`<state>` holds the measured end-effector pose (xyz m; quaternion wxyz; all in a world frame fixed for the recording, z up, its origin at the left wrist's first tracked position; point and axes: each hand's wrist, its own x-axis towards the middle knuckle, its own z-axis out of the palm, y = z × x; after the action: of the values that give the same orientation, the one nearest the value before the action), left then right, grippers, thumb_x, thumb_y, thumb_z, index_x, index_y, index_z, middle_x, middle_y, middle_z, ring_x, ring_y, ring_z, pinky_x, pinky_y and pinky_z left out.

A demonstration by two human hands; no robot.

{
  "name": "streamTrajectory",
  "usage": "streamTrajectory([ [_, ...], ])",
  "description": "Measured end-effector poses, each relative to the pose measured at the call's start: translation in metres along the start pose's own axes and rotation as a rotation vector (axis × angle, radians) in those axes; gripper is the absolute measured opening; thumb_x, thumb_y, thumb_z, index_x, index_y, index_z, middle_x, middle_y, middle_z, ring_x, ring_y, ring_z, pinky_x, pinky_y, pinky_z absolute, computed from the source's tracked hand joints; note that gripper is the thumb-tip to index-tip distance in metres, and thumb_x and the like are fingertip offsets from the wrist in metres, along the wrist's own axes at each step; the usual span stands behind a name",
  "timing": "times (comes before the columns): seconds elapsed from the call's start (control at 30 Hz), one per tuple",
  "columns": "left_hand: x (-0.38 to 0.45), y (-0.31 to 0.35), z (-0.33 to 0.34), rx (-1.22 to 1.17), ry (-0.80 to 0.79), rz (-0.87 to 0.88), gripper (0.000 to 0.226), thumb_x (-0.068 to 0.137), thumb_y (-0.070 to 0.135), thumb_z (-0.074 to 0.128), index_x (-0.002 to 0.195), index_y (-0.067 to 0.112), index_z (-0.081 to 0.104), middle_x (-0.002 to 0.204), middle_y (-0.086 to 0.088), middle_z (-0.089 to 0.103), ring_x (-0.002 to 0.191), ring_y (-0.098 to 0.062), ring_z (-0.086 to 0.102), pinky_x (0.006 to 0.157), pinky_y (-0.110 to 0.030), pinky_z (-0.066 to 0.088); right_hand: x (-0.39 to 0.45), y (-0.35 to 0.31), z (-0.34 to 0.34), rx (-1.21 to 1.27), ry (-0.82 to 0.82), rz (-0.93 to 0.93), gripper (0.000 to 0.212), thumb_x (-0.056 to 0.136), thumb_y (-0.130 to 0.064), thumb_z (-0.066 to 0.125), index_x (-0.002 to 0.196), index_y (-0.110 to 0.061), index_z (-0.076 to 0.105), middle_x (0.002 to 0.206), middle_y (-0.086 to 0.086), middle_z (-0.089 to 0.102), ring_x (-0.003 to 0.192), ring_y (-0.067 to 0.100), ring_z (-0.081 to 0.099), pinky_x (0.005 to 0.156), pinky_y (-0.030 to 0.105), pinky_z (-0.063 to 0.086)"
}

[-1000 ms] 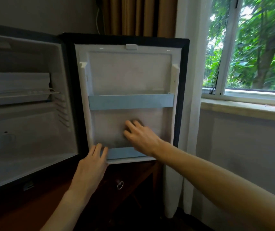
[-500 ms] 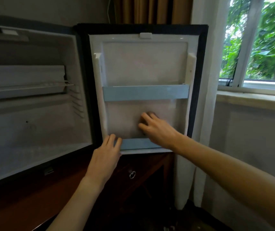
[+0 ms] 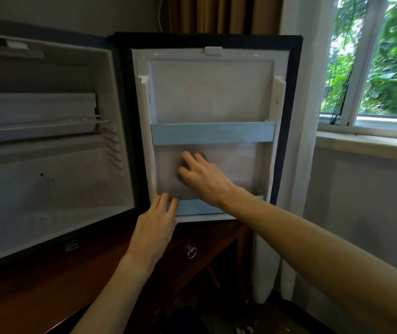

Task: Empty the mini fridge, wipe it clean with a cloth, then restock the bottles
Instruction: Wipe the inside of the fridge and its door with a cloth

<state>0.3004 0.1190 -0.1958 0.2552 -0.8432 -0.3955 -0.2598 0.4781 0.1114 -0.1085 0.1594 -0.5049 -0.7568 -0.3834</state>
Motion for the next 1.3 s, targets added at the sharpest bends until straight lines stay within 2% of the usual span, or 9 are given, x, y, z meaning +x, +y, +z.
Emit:
streamTrajectory([
  [0.17, 0.001, 0.000, 0.000, 0.026, -0.004, -0.006, 0.057, 0.071, 0.029, 0.090, 0.117, 0.010, 0.064, 0.115, -0.012, 0.055, 0.108, -0.028, 0.059, 0.049, -0.030, 0.053, 0.028, -0.026, 0.002, 0.043, 0.008, -0.046, 0.041, 0.076, -0.023, 0.079, 0.110, -0.008, 0.062, 0.127, 0.017, 0.049, 0.106, 0.034, 0.053, 0.061, 0.035, 0.052],
  [0.3, 0.000, -0.001, 0.000, -0.014, -0.018, 0.001, 0.056, 0.072, 0.028, 0.088, 0.118, 0.011, 0.061, 0.115, -0.010, 0.053, 0.106, -0.027, 0.057, 0.050, -0.031, 0.054, 0.000, 0.005, -0.006, 0.031, 0.025, -0.066, 0.015, 0.085, -0.015, 0.066, 0.096, -0.009, 0.059, 0.112, 0.017, 0.046, 0.090, 0.034, 0.050, 0.046, 0.037, 0.046],
  [0.5, 0.001, -0.002, -0.002, -0.021, -0.029, 0.011, 0.057, 0.070, 0.025, 0.090, 0.115, 0.009, 0.060, 0.111, -0.009, 0.053, 0.100, -0.023, 0.057, 0.045, -0.027, 0.047, -0.076, 0.082, -0.040, -0.102, -0.084, 0.074, 0.038, 0.081, -0.021, 0.077, 0.113, -0.013, 0.059, 0.125, 0.015, 0.046, 0.106, 0.032, 0.054, 0.070, 0.040, 0.060],
  [0.73, 0.001, 0.000, 0.001, -0.018, -0.049, -0.015, 0.056, 0.073, 0.026, 0.088, 0.120, 0.010, 0.060, 0.113, -0.009, 0.052, 0.102, -0.023, 0.056, 0.047, -0.027, 0.050, -0.068, 0.075, -0.040, -0.134, -0.062, 0.127, 0.027, 0.087, -0.022, 0.069, 0.110, -0.009, 0.063, 0.127, 0.016, 0.048, 0.113, 0.033, 0.050, 0.078, 0.044, 0.059],
  [0.9, 0.005, 0.008, 0.000, 0.004, -0.081, -0.052, 0.055, 0.086, 0.032, 0.077, 0.132, 0.015, 0.054, 0.128, -0.009, 0.049, 0.121, -0.024, 0.051, 0.064, -0.029, 0.056, -0.005, 0.024, -0.008, -0.038, 0.033, 0.015, 0.012, 0.080, -0.009, 0.069, 0.088, -0.003, 0.062, 0.109, 0.022, 0.054, 0.093, 0.037, 0.053, 0.056, 0.045, 0.053],
  [0.97, 0.004, 0.008, -0.001, 0.013, -0.077, -0.057, 0.055, 0.085, 0.033, 0.078, 0.131, 0.015, 0.054, 0.127, -0.009, 0.050, 0.118, -0.024, 0.052, 0.061, -0.029, 0.054, 0.022, -0.005, -0.004, 0.011, 0.036, -0.069, 0.023, 0.071, -0.012, 0.077, 0.086, -0.003, 0.062, 0.106, 0.021, 0.056, 0.092, 0.036, 0.054, 0.047, 0.040, 0.050],
  [1.07, 0.004, 0.005, 0.000, 0.002, -0.062, -0.054, 0.061, 0.077, 0.030, 0.085, 0.129, 0.012, 0.057, 0.122, -0.010, 0.053, 0.112, -0.025, 0.056, 0.055, -0.030, 0.053, 0.041, -0.027, -0.004, 0.027, 0.019, -0.105, 0.046, 0.059, -0.024, 0.084, 0.095, -0.002, 0.064, 0.113, 0.019, 0.057, 0.099, 0.034, 0.055, 0.052, 0.036, 0.050],
  [1.23, 0.003, 0.003, -0.001, 0.015, -0.052, -0.020, 0.057, 0.074, 0.030, 0.086, 0.120, 0.012, 0.058, 0.117, -0.010, 0.052, 0.108, -0.026, 0.054, 0.051, -0.030, 0.051, 0.008, 0.014, -0.006, -0.075, 0.098, -0.111, 0.013, 0.081, -0.010, 0.069, 0.090, -0.006, 0.061, 0.106, 0.018, 0.057, 0.094, 0.033, 0.054, 0.044, 0.031, 0.036],
  [1.3, 0.003, 0.003, 0.000, 0.003, -0.054, -0.021, 0.054, 0.075, 0.028, 0.086, 0.118, 0.011, 0.059, 0.114, -0.009, 0.051, 0.104, -0.025, 0.054, 0.048, -0.029, 0.049, -0.018, 0.044, -0.014, -0.111, 0.049, -0.072, 0.011, 0.086, -0.011, 0.064, 0.095, -0.006, 0.061, 0.111, 0.018, 0.055, 0.098, 0.033, 0.054, 0.051, 0.032, 0.045],
])
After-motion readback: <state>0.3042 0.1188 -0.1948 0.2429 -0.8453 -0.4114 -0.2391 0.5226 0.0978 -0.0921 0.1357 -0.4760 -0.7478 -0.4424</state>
